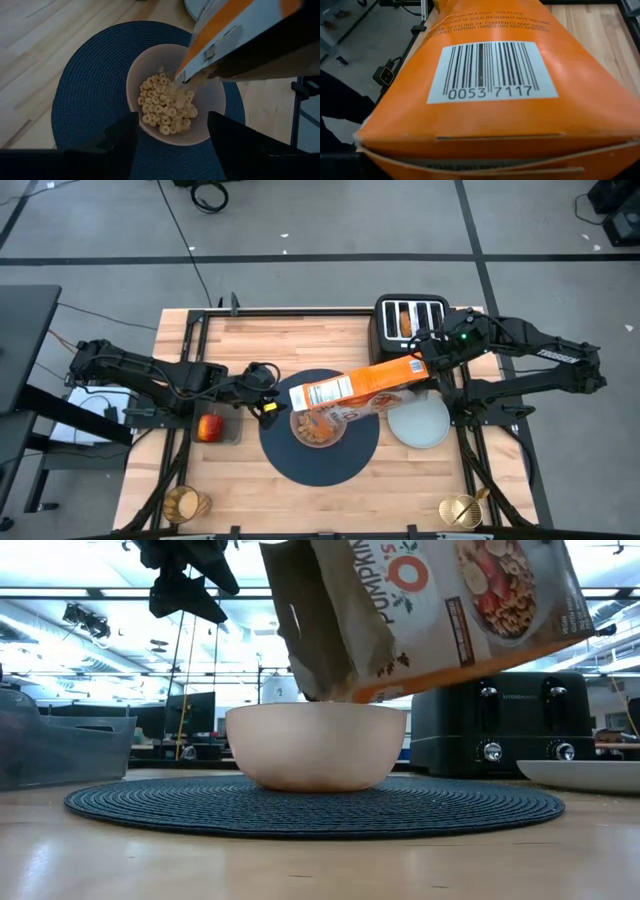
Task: Arrange a breakfast setting
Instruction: Pour the cereal from the orange cereal box into the orange bowl
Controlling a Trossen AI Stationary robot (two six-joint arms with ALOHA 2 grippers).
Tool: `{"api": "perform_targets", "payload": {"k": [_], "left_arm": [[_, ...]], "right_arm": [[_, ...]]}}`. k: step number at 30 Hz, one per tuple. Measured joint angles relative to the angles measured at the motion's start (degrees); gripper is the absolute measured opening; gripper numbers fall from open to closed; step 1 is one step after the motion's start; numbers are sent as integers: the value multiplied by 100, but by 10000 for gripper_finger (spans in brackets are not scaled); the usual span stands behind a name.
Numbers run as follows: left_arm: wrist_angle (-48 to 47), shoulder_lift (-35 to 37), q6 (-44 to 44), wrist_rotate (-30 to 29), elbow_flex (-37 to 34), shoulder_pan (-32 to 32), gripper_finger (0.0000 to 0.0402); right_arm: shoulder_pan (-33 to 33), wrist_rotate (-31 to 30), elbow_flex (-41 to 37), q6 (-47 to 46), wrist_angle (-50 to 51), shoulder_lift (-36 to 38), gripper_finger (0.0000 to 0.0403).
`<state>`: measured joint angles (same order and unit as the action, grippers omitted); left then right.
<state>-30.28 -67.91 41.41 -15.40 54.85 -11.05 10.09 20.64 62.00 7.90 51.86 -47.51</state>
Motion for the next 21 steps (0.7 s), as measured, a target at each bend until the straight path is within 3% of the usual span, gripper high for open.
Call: {"api": "perform_targets", "payload": {"k": [21], "left_arm": [[0,0,2,2,2,-1,242]], "right_arm": [[0,0,0,83,-28,-11,290]]}}
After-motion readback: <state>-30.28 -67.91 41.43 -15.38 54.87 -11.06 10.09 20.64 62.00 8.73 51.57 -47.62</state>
